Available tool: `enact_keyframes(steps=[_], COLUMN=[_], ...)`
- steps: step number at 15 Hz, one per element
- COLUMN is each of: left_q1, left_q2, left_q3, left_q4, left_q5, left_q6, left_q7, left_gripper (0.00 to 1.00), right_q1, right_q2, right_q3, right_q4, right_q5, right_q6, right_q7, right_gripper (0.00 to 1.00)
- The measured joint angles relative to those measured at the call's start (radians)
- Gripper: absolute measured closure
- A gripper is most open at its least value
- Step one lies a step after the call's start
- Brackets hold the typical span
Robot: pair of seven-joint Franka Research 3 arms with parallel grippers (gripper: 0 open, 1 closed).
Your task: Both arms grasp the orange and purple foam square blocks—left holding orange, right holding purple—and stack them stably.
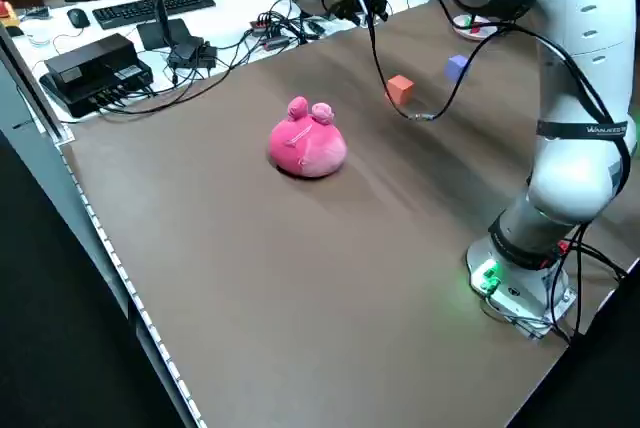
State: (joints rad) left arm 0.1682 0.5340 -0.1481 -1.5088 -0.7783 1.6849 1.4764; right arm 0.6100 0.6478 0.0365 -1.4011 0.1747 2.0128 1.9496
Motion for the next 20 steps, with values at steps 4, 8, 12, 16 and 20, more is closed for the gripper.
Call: enact_keyframes(steps=[4, 8, 12, 16, 20], left_q1=[0.000, 0.007, 0.011, 0.011, 0.001], left_q2=[0.054, 0.088, 0.158, 0.203, 0.248], left_q3=[0.000, 0.000, -0.009, -0.016, -0.017], left_q4=[-0.038, -0.098, -0.111, -0.113, -0.126], left_q5=[-0.167, -0.224, -0.412, -0.443, -0.444], left_q6=[0.000, 0.000, -0.001, -0.001, -0.002], left_q7=[0.262, 0.469, 0.512, 0.596, 0.784], left_gripper=[0.00, 0.00, 0.00, 0.00, 0.00], right_q1=[0.024, 0.038, 0.067, 0.067, 0.067], right_q2=[0.052, 0.107, 0.158, 0.178, 0.198], right_q3=[0.000, -0.001, -0.006, -0.012, -0.014], right_q4=[0.015, 0.028, 0.049, 0.067, 0.071], right_q5=[0.000, 0.000, -0.003, -0.006, -0.023], right_q6=[0.087, 0.125, 0.136, 0.143, 0.178], right_q7=[0.105, 0.196, 0.241, 0.242, 0.242], right_gripper=[0.00, 0.00, 0.00, 0.00, 0.00])
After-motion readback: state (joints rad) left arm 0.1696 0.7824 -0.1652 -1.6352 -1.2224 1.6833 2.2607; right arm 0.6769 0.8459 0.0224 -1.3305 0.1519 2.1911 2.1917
